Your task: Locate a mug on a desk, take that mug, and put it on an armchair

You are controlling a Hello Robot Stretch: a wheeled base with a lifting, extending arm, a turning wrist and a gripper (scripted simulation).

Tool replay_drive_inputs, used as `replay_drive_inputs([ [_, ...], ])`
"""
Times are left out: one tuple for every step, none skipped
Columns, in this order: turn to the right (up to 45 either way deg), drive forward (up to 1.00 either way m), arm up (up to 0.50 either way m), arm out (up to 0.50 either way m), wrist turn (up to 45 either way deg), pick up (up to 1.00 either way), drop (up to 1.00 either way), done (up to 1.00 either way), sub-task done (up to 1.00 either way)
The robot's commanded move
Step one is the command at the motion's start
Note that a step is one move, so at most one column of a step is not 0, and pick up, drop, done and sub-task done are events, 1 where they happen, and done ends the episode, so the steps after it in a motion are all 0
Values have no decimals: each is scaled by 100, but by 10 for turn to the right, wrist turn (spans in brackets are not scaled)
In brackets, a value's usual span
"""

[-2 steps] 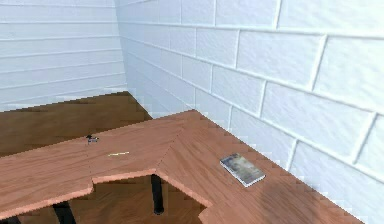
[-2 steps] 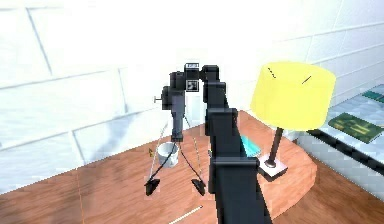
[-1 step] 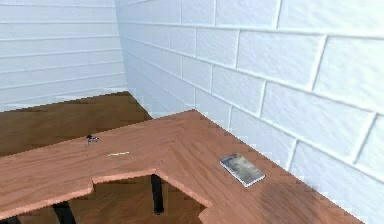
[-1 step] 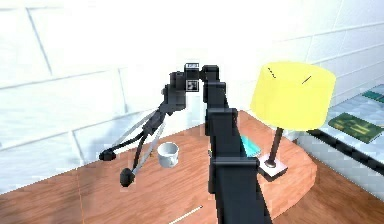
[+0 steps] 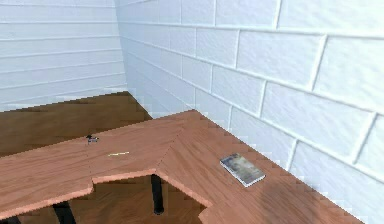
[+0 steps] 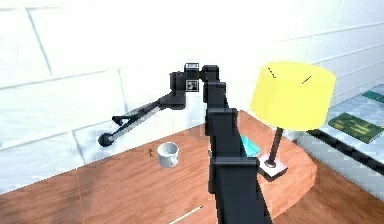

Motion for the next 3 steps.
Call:
replay_drive_inputs([
  [0, 0, 0, 0, 450, 0, 0, 0, 0],
  [0, 0, 0, 0, 270, 0, 0, 0, 0],
  [0, 0, -30, 0, 0, 0, 0, 0, 0],
])
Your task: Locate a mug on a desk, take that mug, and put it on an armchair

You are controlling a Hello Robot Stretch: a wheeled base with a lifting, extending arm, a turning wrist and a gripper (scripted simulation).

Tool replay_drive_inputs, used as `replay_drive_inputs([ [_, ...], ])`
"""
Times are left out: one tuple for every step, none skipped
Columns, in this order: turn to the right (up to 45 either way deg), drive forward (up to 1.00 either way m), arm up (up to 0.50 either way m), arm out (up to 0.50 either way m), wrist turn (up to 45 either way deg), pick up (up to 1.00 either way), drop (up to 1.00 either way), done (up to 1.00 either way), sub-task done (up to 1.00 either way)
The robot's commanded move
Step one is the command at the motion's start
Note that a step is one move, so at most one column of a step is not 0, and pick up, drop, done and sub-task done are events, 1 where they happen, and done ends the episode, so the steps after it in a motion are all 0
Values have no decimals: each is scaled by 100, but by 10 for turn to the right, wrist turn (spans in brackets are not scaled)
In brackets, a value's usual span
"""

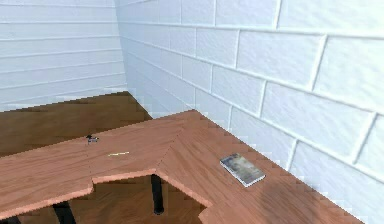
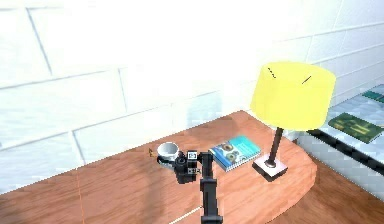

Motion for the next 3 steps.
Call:
replay_drive_inputs([
  [0, 0, 0, 0, 0, 100, 0, 0, 0],
  [0, 0, 10, 0, 0, 0, 0, 0, 0],
  [0, 0, 24, 0, 0, 0, 0, 0, 0],
])
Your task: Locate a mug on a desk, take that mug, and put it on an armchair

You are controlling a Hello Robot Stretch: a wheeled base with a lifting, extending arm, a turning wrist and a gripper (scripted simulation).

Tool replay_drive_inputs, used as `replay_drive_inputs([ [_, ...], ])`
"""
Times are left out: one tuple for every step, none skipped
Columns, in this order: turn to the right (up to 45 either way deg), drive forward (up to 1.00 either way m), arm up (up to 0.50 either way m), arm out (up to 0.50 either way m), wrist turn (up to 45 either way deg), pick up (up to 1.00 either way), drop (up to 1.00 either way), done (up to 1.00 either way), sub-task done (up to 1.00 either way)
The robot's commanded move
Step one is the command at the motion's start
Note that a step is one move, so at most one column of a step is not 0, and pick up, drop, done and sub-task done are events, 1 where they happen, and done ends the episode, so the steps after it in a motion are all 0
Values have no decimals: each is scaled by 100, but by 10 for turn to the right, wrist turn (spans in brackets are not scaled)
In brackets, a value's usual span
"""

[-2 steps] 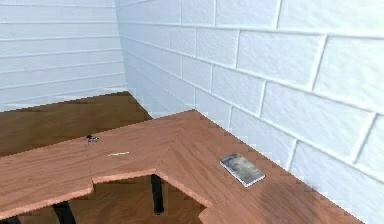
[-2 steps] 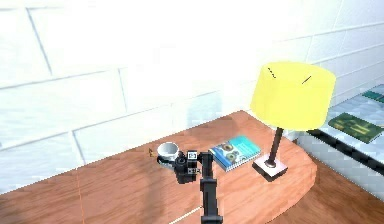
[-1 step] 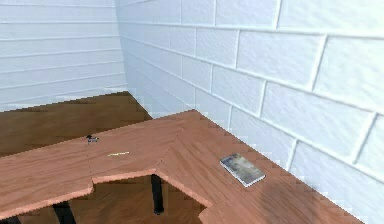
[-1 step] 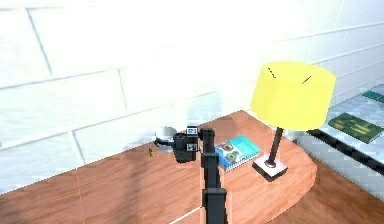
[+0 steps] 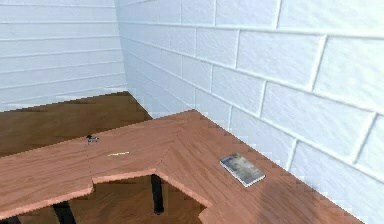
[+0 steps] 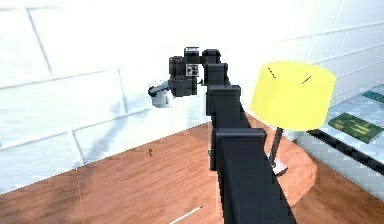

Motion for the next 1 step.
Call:
replay_drive_inputs([
  [0, 0, 0, 0, -450, 0, 0, 0, 0],
])
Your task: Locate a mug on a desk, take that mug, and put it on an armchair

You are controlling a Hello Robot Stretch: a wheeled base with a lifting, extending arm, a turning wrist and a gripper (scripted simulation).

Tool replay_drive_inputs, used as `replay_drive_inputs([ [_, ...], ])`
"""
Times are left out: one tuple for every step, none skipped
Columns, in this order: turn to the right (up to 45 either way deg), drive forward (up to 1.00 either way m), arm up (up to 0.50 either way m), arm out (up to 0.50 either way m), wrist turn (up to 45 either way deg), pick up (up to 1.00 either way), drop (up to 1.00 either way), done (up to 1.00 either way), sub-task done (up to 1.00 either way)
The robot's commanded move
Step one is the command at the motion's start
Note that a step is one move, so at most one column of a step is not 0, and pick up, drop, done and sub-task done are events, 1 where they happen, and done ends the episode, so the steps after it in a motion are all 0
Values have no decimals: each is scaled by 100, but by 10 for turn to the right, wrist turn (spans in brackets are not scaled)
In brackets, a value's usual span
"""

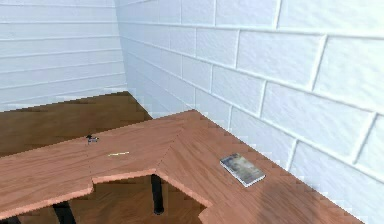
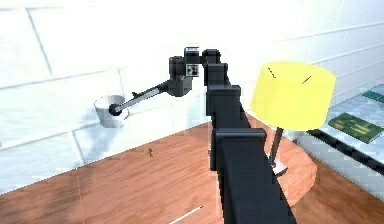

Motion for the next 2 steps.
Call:
replay_drive_inputs([
  [0, 0, 0, 0, -450, 0, 0, 0, 0],
  [0, 0, 0, 0, -210, 0, 0, 0, 0],
])
